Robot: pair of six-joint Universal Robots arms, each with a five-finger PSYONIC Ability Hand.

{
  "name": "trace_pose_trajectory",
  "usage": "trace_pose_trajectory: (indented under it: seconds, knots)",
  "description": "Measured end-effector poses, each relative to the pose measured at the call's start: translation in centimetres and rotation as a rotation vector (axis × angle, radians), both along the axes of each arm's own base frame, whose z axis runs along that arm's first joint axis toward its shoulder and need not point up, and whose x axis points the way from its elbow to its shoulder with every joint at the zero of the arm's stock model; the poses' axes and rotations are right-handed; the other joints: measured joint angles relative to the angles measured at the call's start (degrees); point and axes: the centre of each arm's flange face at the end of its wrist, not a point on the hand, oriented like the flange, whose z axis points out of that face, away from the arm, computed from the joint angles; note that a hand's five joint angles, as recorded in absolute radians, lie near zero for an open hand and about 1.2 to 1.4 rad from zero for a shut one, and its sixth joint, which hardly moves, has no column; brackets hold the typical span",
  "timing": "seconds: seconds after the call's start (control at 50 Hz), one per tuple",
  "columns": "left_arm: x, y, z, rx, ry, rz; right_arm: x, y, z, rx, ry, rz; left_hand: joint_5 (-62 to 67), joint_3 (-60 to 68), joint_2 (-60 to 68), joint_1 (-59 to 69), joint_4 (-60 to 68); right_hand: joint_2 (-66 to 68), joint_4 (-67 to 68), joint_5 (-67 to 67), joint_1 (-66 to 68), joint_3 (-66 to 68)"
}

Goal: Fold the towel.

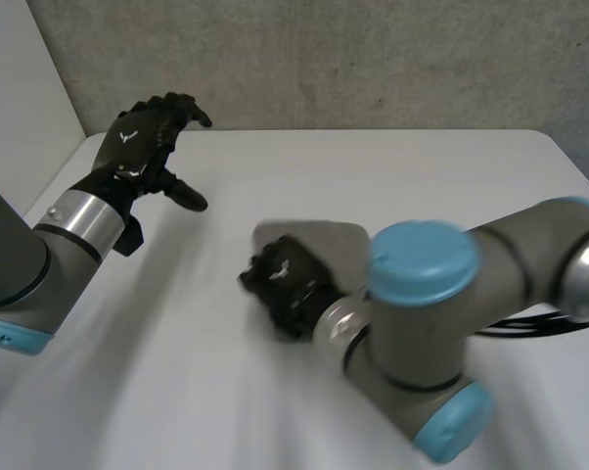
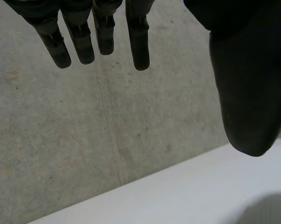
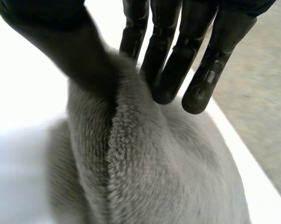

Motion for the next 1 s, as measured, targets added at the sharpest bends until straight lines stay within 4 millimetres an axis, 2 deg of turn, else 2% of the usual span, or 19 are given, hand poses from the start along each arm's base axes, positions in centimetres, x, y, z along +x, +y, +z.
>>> trace_pose_trajectory:
  seconds: [0.02,0.04,0.06,0.08,0.12,0.22,0.36,0.46,0.5,0.62,0.74,0.8,0.9,0.96,1.0]
  knots:
    - [-0.1,0.0,0.1,0.002,0.01,0.004,0.2,0.3,-0.3,0.004,0.007,0.005,0.0,0.0,0.0,0.0,0.0,-6.1,-4.7,-4.9,-4.9,-6.0]
    - [-0.2,0.0,0.3,0.005,0.026,0.008,0.6,1.0,-0.8,0.014,0.025,0.01,0.0,0.0,0.0,0.0,0.0,-23.1,-21.1,-22.2,-21.6,-22.5]
    - [-0.2,0.0,0.3,0.006,0.03,0.009,0.7,1.1,-1.0,0.017,0.031,0.009,0.0,0.0,0.0,0.0,0.0,-26.6,-25.7,-27.1,-25.0,-25.8]
    - [-0.4,0.0,0.3,0.011,0.039,0.011,0.8,1.3,-1.2,0.021,0.041,0.002,0.0,0.0,0.0,0.0,0.0,-37.4,-37.0,-38.9,-36.7,-37.3]
    - [-0.7,0.0,0.1,0.018,0.046,0.008,0.6,1.3,-1.3,0.024,0.053,-0.022,0.0,0.0,0.0,0.0,0.0,-43.2,-44.6,-45.7,-42.8,-45.3]
    - [-1.5,0.1,-0.6,0.035,0.045,-0.008,-0.2,0.8,-0.5,0.019,0.046,-0.084,0.0,0.0,0.0,0.0,0.0,-43.2,-44.8,-45.7,-43.8,-45.9]
    - [-3.2,0.7,-2.5,0.089,0.031,-0.049,-4.0,-3.0,2.5,0.072,-0.066,-0.258,0.0,0.0,0.0,0.0,0.0,-43.2,-44.8,-45.7,-44.1,-45.9]
    - [-4.6,1.9,-4.2,0.148,0.024,-0.093,-6.6,-5.9,3.3,0.143,-0.15,-0.358,0.0,0.0,0.0,0.0,0.0,-43.2,-44.8,-45.7,-44.2,-46.0]
    - [-5.2,2.6,-5.2,0.185,0.019,-0.114,-7.5,-7.1,2.7,0.187,-0.169,-0.39,0.0,0.0,0.0,0.0,0.0,-43.2,-44.8,-45.7,-44.2,-46.0]
    - [-6.4,4.3,-8.5,0.298,-0.019,-0.157,-8.5,-8.9,0.2,0.29,-0.177,-0.427,0.0,0.0,0.0,0.0,0.0,-43.2,-44.8,-45.7,-44.3,-46.0]
    - [-6.6,5.1,-12.0,0.405,-0.07,-0.165,-8.6,-9.5,-2.6,0.37,-0.165,-0.435,0.0,0.0,0.0,0.0,0.0,-43.2,-44.8,-45.7,-44.3,-46.0]
    - [-6.6,5.2,-12.9,0.438,-0.086,-0.162,-8.5,-9.5,-3.6,0.393,-0.158,-0.437,0.0,0.0,0.0,0.0,0.0,-43.2,-44.8,-45.7,-44.4,-46.0]
    - [-6.5,5.2,-13.2,0.456,-0.096,-0.159,-8.6,-9.7,-3.9,0.402,-0.158,-0.443,0.0,0.0,0.0,-0.2,0.0,-43.2,-44.8,-45.7,-44.4,-46.0]
    - [-6.5,5.1,-12.5,0.444,-0.09,-0.159,-8.7,-9.9,-2.9,0.386,-0.176,-0.446,0.0,0.0,0.0,-0.2,0.0,-43.2,-44.8,-45.7,-44.4,-46.0]
    - [-6.6,5.0,-11.4,0.42,-0.08,-0.161,-8.8,-10.0,-1.6,0.364,-0.202,-0.446,0.0,0.0,0.0,-0.2,0.0,-43.2,-44.8,-45.7,-44.4,-46.1]
